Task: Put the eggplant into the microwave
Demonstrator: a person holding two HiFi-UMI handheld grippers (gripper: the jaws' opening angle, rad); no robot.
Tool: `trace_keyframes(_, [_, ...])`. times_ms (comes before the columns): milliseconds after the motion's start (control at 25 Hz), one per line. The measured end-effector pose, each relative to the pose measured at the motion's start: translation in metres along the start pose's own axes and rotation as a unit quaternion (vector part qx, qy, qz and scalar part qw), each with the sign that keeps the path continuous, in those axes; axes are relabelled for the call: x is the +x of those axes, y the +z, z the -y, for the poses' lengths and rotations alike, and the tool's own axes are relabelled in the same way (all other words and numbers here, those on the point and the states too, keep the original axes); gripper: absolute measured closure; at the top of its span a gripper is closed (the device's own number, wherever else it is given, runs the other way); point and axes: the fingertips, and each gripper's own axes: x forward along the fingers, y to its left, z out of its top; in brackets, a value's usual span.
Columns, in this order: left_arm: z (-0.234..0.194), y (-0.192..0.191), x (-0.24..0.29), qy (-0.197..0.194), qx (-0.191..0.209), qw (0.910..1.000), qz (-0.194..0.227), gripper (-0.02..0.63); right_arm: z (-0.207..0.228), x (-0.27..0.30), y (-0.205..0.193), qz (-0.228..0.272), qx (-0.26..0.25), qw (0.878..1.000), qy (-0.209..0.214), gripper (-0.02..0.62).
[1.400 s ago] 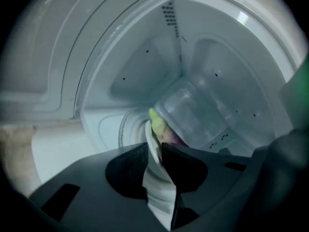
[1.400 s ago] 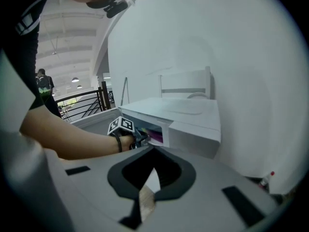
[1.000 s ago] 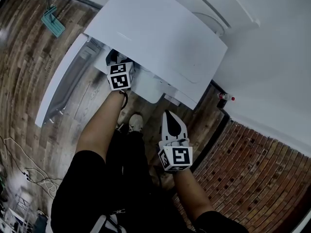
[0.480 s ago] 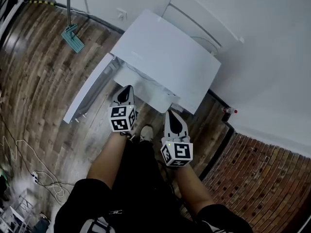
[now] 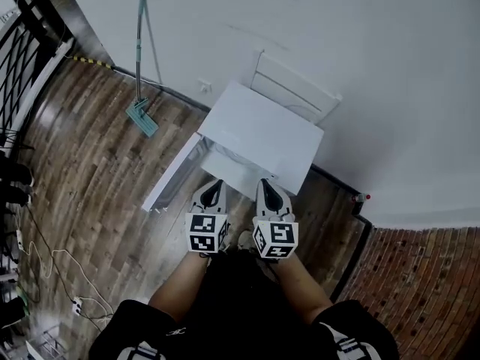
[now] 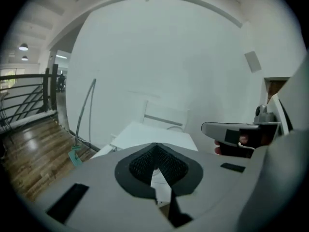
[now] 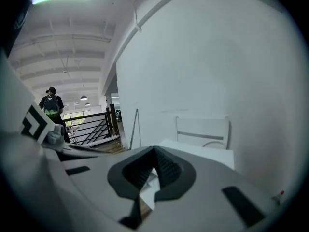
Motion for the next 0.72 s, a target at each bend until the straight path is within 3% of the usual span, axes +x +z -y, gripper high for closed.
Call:
trace_keyframes(200, [0.019,0.071,-0.035,-0.007,0.011,0.9994,0.031,0.606,-0.009,-0.017,0.054,0.001,-0.004,1.000,0.001,0.588])
trace_keyframes(440, [0.050,0.126,-0.056,-0.015,0.033,0.9976,0.059,0.606,-0.021,-0.040,0.128,0.073,-0.016,0.997,0.024,0.588])
trace_keyframes(720, [0.063,0.156,-0.062,-0.017,0.069,0.9941,0.082,0.606,-0.016,-0.045,0.150,0.091,-0.021,0.996,0.013,0.588])
